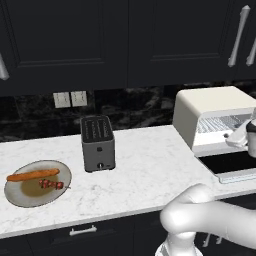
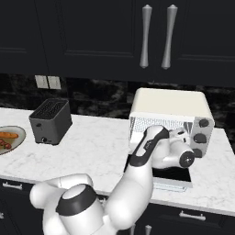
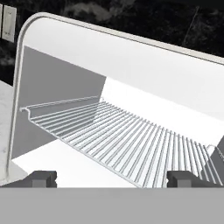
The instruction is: Pick up the kebab skewer and baguette bread, and place them inside the toaster oven. Close the toaster oven door and start by setting the timer.
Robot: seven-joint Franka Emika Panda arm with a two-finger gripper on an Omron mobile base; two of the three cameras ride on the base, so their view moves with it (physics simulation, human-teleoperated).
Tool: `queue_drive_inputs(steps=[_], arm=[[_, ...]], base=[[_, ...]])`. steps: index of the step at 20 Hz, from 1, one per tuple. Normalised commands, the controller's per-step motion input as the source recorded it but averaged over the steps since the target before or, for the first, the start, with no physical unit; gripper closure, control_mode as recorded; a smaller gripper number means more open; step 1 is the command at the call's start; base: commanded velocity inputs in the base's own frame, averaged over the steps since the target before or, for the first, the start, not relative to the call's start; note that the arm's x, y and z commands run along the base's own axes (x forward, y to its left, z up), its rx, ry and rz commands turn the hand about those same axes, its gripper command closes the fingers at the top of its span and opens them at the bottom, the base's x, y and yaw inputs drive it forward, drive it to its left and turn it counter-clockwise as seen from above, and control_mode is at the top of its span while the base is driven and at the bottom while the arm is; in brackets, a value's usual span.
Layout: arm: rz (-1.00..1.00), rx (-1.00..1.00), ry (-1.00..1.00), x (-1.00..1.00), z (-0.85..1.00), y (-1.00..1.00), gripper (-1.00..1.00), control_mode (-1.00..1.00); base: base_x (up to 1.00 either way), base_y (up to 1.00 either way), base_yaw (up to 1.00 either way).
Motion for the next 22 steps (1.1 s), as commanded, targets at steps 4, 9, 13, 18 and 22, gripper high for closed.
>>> queue_drive_inputs(steps=[4, 9, 13, 18, 22], arm=[[0.0, -0.11, 0.0, 0.58, -0.18, 0.0, -1.0, -1.0], [0.0, -0.1, 0.0, 0.46, -0.2, -0.04, -1.0, -1.0], [0.0, -0.1, 0.0, 0.3, -0.27, -0.08, -1.0, -1.0], [0.0, -0.08, 0.0, 0.35, -0.14, -0.01, -1.0, -1.0], [0.0, -0.04, 0.0, 0.26, -0.14, -0.04, -1.0, -1.0]], base=[[0.0, 0.0, 0.0], [0.0, 0.0, 0.0], [0.0, 0.0, 0.0], [0.0, 0.0, 0.0], [0.0, 0.0, 0.0]])
